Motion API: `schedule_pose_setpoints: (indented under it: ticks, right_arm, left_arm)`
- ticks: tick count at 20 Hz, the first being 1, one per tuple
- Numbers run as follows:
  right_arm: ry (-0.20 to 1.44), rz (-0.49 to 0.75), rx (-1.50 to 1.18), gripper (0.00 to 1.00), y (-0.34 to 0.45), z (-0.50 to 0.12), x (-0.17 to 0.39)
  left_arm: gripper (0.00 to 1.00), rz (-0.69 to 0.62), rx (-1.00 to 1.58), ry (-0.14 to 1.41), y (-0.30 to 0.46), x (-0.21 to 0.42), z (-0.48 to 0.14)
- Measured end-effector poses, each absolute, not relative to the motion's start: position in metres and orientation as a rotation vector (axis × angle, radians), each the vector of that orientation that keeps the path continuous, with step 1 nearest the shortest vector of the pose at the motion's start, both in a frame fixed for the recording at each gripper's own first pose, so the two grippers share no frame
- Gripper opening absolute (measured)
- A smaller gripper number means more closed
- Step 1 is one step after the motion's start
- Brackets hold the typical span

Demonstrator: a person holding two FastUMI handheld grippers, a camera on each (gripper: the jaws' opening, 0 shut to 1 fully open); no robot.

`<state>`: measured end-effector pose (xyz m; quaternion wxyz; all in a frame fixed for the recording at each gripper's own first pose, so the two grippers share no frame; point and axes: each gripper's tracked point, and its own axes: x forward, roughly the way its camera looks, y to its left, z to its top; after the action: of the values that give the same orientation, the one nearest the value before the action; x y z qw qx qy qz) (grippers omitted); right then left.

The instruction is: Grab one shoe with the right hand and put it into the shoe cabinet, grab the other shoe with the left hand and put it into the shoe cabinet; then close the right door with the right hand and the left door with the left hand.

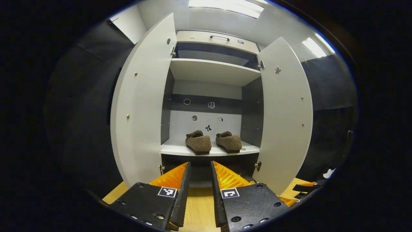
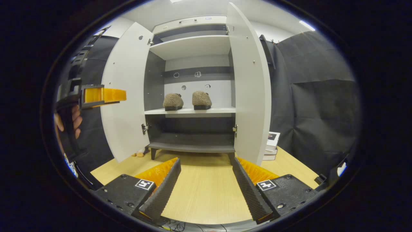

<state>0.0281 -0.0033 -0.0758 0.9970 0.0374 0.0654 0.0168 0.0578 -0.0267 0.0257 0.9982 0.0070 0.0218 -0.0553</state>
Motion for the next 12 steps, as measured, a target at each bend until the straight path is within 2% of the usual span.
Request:
schedule_pose_setpoints:
  ticks: [1, 2, 3, 6, 7, 8, 9, 12]
  right_arm:
    - [0.130, 0.035, 0.074, 1.00, -0.002, -0.076, 0.027]
    - [0.129, 0.035, 0.071, 1.00, -0.002, -0.075, 0.025]
    - [0.127, 0.035, 0.068, 1.00, -0.001, -0.075, 0.024]
    - [0.122, 0.039, 0.062, 1.00, 0.002, -0.073, 0.020]
    - [0.123, 0.040, 0.061, 1.00, 0.002, -0.074, 0.019]
    - [0.124, 0.040, 0.060, 1.00, 0.003, -0.074, 0.017]
    - [0.124, 0.040, 0.060, 1.00, 0.004, -0.075, 0.017]
    - [0.121, 0.039, 0.070, 1.00, 0.005, -0.074, 0.015]
  left_arm:
    - [0.52, -0.112, 0.027, 0.038, -0.027, 0.053, 0.015]
    - [0.39, -0.102, 0.043, 0.028, -0.029, 0.048, 0.005]
    - [0.43, -0.088, 0.056, 0.024, -0.028, 0.040, -0.001]
    - [0.43, -0.074, 0.052, 0.044, -0.033, 0.017, -0.026]
    - [0.55, -0.075, 0.046, 0.057, -0.035, 0.011, -0.035]
    - [0.55, -0.065, 0.046, 0.069, -0.034, 0.004, -0.042]
    - [0.75, -0.063, 0.048, 0.075, -0.034, -0.001, -0.047]
    - [0.74, -0.052, 0.048, 0.096, -0.031, -0.012, -0.062]
